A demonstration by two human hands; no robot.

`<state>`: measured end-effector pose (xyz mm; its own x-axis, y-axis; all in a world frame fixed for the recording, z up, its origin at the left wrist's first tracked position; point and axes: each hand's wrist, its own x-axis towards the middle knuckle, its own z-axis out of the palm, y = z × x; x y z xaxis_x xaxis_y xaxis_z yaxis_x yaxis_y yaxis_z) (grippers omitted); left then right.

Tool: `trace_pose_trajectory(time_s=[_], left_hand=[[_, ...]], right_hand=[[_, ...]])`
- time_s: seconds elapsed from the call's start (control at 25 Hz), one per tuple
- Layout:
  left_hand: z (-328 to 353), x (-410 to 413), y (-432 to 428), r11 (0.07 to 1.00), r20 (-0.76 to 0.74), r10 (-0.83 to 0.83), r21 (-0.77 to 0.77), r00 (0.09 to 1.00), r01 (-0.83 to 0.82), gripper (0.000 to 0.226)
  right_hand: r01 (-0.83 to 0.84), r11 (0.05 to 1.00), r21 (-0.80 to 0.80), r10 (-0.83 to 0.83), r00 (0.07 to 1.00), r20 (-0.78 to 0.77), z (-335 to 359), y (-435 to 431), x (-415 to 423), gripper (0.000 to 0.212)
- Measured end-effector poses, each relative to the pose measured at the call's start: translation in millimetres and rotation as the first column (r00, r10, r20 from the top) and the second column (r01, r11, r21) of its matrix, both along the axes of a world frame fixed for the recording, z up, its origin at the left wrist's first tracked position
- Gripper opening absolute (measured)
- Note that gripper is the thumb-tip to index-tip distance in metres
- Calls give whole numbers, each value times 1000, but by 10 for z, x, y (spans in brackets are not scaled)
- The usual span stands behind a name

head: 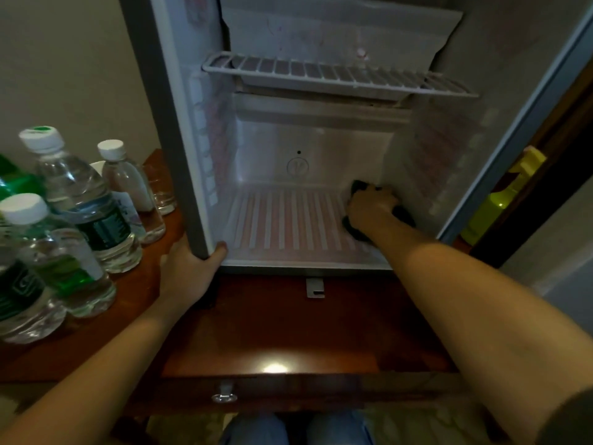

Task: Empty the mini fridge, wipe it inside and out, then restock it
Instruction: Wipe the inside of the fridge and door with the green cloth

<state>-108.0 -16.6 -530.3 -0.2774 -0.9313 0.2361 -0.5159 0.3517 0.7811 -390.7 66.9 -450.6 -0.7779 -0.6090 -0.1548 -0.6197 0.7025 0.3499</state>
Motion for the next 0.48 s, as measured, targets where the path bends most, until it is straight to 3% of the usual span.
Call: trace_pose_trajectory(time_s=[0.2,0.28,0.36,0.48], left_hand=[[2,11,10,1000,0,-13,14,1000,13,51],[-6,19,15,1000,2,-15,5,1000,15,51],[-14,32,23,1000,17,-25,-12,1000,26,50],[-6,29,34,999,20,-31,-17,999,31,45]], right_hand=[[144,990,-8,-144,990,15,-28,247,292,46],[212,976,-46,-209,976,56,-98,535,469,48],[177,983,-55,-173,983,62,-139,836,641,59],[146,977,-157,-110,970,218,-161,1244,815,72]])
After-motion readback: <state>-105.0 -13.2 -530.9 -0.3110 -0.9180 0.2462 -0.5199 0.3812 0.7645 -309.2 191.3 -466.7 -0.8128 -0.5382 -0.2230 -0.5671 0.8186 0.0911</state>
